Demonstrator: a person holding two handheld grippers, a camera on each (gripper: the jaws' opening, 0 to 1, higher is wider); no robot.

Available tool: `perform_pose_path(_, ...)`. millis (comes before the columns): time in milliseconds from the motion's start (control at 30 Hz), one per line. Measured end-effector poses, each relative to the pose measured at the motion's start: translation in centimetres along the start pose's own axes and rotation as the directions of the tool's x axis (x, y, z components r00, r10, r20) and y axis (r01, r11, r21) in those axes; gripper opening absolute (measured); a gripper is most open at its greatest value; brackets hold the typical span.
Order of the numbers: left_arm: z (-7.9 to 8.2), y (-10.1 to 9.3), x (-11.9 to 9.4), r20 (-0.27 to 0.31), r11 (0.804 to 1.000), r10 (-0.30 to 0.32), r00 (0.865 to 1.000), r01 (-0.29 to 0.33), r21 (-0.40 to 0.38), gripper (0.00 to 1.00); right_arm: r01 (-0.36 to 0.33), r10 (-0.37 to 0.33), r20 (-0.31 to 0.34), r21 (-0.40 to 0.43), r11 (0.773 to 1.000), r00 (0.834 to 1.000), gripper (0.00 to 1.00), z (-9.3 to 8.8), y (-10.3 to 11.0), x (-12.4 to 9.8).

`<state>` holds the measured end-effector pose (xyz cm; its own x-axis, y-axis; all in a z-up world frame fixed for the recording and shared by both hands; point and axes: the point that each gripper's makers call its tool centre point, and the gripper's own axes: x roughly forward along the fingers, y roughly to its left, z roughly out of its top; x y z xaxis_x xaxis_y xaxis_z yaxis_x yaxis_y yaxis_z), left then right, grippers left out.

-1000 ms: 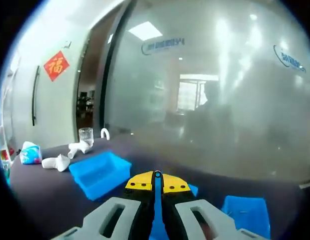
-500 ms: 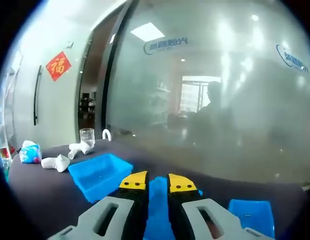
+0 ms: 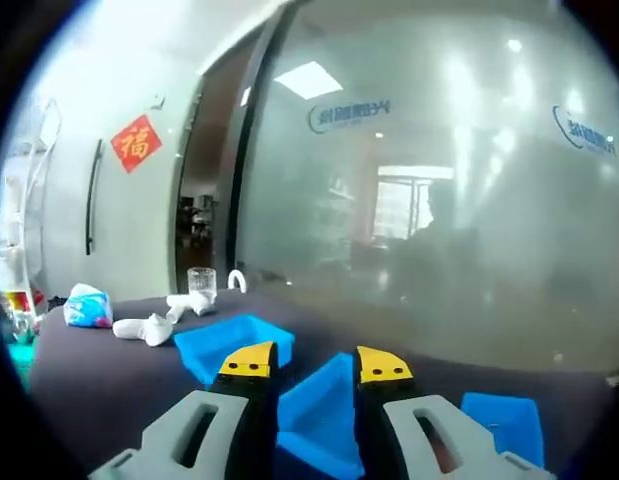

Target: Sort the screws, nuts, and washers into the corresponding bins

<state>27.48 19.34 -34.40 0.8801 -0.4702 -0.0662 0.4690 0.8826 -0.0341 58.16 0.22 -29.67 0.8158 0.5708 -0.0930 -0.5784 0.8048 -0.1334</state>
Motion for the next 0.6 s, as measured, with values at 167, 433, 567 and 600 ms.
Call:
perform_pose_path(167,0.0,0.4,-0.4,0.001,1.000,0.003,1.000,-0.003,-0.014,0.39,-0.051,0.050,0.013,0.009,0.999,0.999,0.27,-0.6,1.4,-4.5)
perform_pose_path(433,0.1,0.6,-0.8,0.004,1.000,-0.005,1.000,0.005,-0.017,0.40,-0.079,0.079,0.045,0.008,0.997,0.996,0.29,-1.4,2.2,-11.0)
perform_pose_path(567,0.3,0.8,-0.9,0.015,1.000,-0.011,1.000,0.012,-0.028,0.40,-0.076,0.076,0.062,-0.013,0.997,0.995,0.30,-1.9,3.5,-14.1)
perform_pose_path(600,0.3,0.8,-0.9,0.016,1.000,-0.012,1.000,0.013,-0.027,0.41,-0.079,0.079,0.067,-0.010,0.997,0.995,0.30,-2.0,3.7,-14.8)
